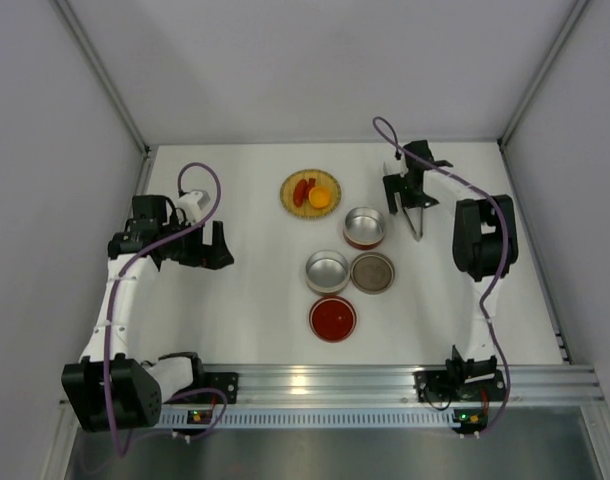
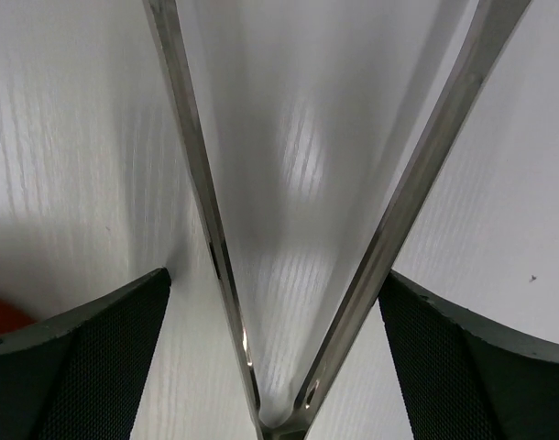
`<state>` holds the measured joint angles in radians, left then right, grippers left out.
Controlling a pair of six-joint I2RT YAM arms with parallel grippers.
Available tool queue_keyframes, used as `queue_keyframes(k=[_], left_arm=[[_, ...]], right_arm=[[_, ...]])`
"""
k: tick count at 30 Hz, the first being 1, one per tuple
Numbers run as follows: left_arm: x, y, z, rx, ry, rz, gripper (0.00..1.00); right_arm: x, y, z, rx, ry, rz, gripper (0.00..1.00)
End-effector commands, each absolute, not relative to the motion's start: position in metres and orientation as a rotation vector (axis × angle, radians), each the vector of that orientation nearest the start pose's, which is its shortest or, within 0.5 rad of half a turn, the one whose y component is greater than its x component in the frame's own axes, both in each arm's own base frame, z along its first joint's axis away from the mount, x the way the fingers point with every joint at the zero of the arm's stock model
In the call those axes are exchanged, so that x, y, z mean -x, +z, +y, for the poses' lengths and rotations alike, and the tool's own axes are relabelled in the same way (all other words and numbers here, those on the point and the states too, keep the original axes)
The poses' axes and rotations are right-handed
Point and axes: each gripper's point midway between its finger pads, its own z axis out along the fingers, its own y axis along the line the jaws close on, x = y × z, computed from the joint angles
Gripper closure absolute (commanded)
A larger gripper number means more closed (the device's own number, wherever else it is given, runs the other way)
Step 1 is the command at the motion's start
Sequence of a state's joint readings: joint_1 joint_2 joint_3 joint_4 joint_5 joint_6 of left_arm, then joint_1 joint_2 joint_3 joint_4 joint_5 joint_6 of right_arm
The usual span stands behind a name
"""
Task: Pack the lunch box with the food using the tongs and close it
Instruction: Pick up the clamp at the center of the board.
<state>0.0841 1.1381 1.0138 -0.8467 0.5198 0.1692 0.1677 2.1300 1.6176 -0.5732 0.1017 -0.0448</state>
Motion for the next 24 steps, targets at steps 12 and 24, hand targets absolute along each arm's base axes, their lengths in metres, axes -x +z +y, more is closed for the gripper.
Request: queue_keyframes(k=[12, 24], left_arm=[[-0.271, 0.190, -0.063, -0.322, -0.560, 2.354, 0.02], [-0.270, 0.191, -0.063, -0.320, -0.555, 2.351, 0.02]], right_arm=[[-0.489, 0.008, 0.068, 0.281, -0.100, 2.692, 0.13], [-0.494, 0.007, 0.068, 0.284, -0.054, 2.705, 0.44]])
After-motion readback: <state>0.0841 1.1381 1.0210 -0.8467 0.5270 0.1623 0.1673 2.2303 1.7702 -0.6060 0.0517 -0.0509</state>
